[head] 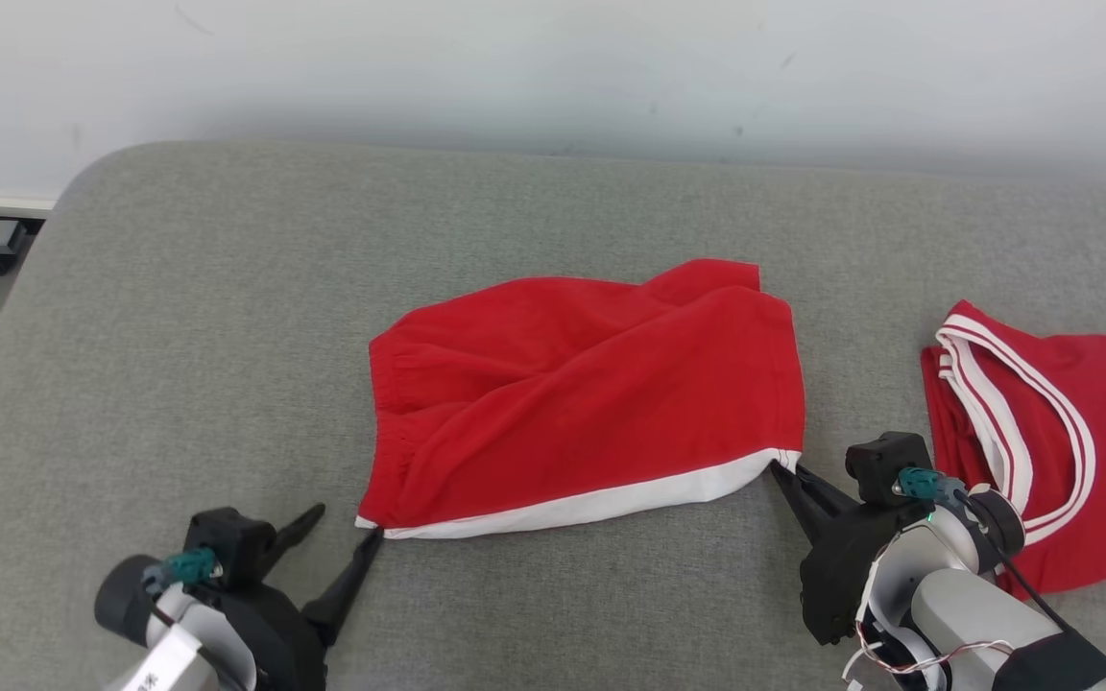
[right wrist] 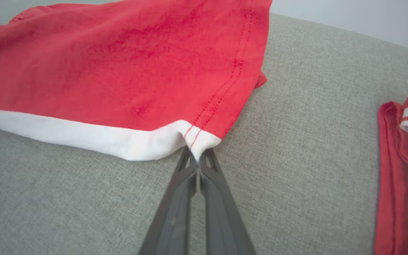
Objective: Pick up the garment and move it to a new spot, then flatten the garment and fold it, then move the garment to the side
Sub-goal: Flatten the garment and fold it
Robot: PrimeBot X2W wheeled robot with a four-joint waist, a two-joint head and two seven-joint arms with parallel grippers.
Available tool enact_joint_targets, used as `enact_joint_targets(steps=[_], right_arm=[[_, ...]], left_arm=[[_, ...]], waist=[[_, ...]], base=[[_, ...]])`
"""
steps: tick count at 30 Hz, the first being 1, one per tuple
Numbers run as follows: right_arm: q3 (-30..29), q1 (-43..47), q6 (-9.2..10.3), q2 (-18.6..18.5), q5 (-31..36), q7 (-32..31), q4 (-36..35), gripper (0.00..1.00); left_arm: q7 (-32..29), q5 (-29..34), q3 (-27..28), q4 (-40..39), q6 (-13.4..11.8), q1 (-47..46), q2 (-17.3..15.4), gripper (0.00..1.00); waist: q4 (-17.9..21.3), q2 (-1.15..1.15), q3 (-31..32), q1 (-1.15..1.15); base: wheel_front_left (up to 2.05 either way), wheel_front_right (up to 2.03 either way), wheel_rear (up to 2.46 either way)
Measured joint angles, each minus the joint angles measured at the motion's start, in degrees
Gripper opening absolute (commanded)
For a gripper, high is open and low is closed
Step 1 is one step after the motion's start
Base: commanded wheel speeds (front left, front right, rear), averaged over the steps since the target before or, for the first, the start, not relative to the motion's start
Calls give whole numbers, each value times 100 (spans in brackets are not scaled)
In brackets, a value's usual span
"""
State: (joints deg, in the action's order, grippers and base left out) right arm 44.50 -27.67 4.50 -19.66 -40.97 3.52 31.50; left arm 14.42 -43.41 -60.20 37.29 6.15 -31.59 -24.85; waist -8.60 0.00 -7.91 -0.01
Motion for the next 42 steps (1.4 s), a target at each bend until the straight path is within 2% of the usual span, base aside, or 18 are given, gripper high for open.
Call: enact_joint_targets(steps=[12, 33, 34, 35, 36, 38, 39, 42], right_arm=[[-9, -132, -22, 37, 18, 2, 58, 0], [-5, -129, -46, 64, 15, 54, 157, 0], [-5, -129, -47, 64, 16, 54, 162, 0], [-5, -129, -47, 64, 15, 54, 168, 0], [-5, -129, -48, 64, 15, 54, 175, 0], [-4, -129, -54, 64, 15, 54, 181, 0], [-1, -129, -55, 66, 15, 54, 181, 0], [3, -129, -81, 74, 15, 60, 186, 0]], left_arm=[[-53, -21, -155, 288, 89, -203, 144, 100], [-158, -157, -310, 520, 99, -274, 294, 99], [-179, -171, -312, 544, 100, -272, 307, 95], [-179, -196, -312, 568, 100, -271, 313, 85], [-181, -201, -312, 592, 100, -271, 314, 47], [-187, -218, -316, 636, 101, -271, 313, 29], [-189, -260, -318, 646, 101, -271, 313, 0], [-203, -393, -349, 635, 101, -271, 313, 0]], waist=[[190, 1, -124, 1], [133, 0, -48, 1], [135, 0, -46, 1], [138, 0, -43, 1], [141, 0, -39, 1], [147, 0, -32, 1], [149, 0, -27, 1], [156, 0, -12, 1]], base=[[0, 0, 0], [0, 0, 0], [0, 0, 0], [0, 0, 0], [0, 0, 0], [0, 0, 0], [0, 0, 0], [0, 0, 0]])
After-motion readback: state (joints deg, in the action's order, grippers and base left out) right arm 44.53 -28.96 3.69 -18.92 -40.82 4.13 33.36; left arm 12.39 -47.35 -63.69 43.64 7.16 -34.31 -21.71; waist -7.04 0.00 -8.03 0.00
